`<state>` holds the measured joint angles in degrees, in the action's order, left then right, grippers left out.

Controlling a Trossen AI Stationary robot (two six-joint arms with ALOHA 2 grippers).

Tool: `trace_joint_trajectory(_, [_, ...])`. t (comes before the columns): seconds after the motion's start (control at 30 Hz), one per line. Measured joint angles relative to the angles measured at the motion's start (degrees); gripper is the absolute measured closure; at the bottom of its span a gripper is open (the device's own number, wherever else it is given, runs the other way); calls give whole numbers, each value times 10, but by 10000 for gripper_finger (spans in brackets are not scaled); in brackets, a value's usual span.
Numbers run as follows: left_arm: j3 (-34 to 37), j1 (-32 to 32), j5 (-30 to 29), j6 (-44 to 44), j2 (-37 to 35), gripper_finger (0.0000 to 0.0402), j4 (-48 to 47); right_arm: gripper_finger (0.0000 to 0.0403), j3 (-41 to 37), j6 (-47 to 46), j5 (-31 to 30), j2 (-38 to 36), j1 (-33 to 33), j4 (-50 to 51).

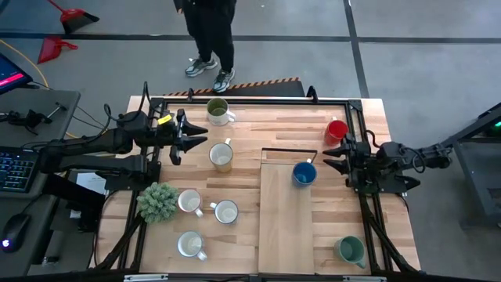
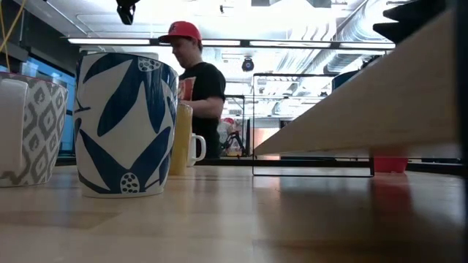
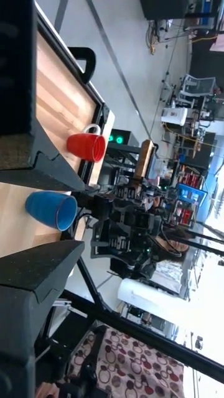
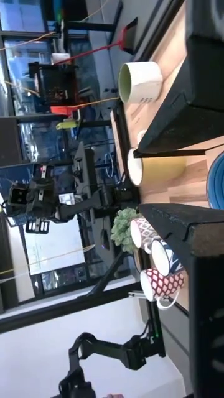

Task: Place coffee mugs
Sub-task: Put the white mug on the shelf

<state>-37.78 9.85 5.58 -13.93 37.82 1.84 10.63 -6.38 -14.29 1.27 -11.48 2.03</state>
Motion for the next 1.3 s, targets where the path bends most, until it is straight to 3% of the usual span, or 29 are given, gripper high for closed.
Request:
trace_joint_trajectory(0.13, [0,0,27,-7,0,273,9,277,0,11,24,-6,25,4])
trace_joint_trajectory(0.53, [0,0,29,-10,0,273,12,277,0,-6,60,-6,122,66])
trace_joint_trajectory(0.93, [-1,0,28,-8,-1,273,27,277,0,23,88,-6,134,97])
trace_joint_trajectory(1.3, [-1,0,26,34,-33,273,-23,277,0,23,-14,-6,134,98])
